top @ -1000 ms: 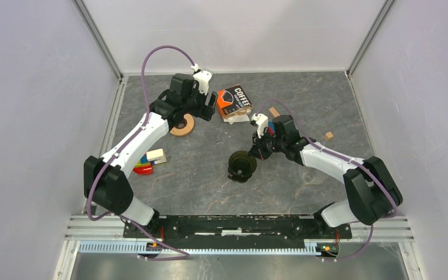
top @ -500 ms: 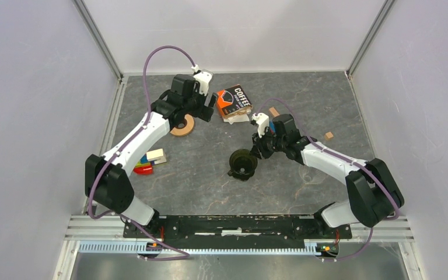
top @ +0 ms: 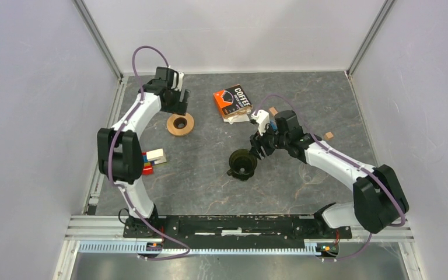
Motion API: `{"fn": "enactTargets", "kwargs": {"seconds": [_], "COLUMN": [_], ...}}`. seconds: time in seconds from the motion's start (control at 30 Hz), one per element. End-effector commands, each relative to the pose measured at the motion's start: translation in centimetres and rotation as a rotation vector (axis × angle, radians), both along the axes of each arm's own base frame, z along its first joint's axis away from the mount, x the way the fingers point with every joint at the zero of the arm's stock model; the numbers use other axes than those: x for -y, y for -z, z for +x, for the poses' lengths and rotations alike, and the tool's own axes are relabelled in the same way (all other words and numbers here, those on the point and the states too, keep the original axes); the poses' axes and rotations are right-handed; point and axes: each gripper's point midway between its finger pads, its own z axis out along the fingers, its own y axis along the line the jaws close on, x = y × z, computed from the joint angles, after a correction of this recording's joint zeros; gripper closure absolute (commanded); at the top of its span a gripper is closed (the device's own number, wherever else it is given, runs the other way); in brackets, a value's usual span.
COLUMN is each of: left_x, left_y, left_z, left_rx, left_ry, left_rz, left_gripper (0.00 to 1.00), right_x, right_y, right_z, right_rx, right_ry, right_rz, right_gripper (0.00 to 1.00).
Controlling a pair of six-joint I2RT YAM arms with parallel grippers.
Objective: Place the coffee filter in the dripper
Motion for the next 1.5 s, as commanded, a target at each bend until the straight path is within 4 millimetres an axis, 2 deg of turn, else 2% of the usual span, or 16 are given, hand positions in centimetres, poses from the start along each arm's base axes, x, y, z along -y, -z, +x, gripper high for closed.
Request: {"fn": "enactTargets", "kwargs": {"seconds": [0.0,0.13,0.23,0.33,0.47,0.73,1.07,1.23,1.33,1.47], "left_x": [-2.9,-4.5,-3.8,-3.1,-3.1,-2.9,-3.4,-2.6,-1.6,-0.2], "left_y": [1.6,3.7,5.1,6.2,7.5,8.9,9.3,7.6,5.3,1.7], "left_z": [0.7,0.9,1.0,1.3,1.7,1.1,0.4,0.6,0.8,0.6], "left_rx": [-0.077,-0.166,-0.228,-0.267,-0.291,-0.332,-0.315,-0.282,-0.236,-0.167], "left_ry": [-0.066,-0.1,-0.089,-0.095,-0.109,-0.111,-0.08,-0.041,-0.008,0.046], "left_rz": [0.02,-0.053,-0.129,-0.171,-0.171,-0.181,-0.147,-0.188,-0.233,-0.297], "left_gripper": [0.11,0.18,0.21,0.18,0.17,0.24,0.53,0.66,0.74,0.83], "right_x": [0.0,0.4,0.6,0.6,0.6,0.7,1.0,1.2,1.0,-0.3], "right_y": [-4.3,-5.0,-5.1,-5.0,-4.7,-4.4,-5.8,-7.1,-8.6,-11.8], "right_z": [1.4,1.2,1.1,1.1,0.8,0.7,1.6,2.5,3.3,4.5], "right_rx": [0.163,0.187,0.194,0.194,0.184,0.182,0.219,0.26,0.295,0.342], "right_ry": [-0.023,-0.031,-0.036,-0.034,-0.038,-0.037,-0.019,-0.017,-0.018,-0.019], "right_rz": [0.005,-0.007,-0.012,-0.014,-0.009,-0.014,-0.036,-0.07,-0.065,-0.007], "right_gripper": [0.35,0.35,0.35,0.35,0.35,0.35,0.35,0.35,0.34,0.33]}}
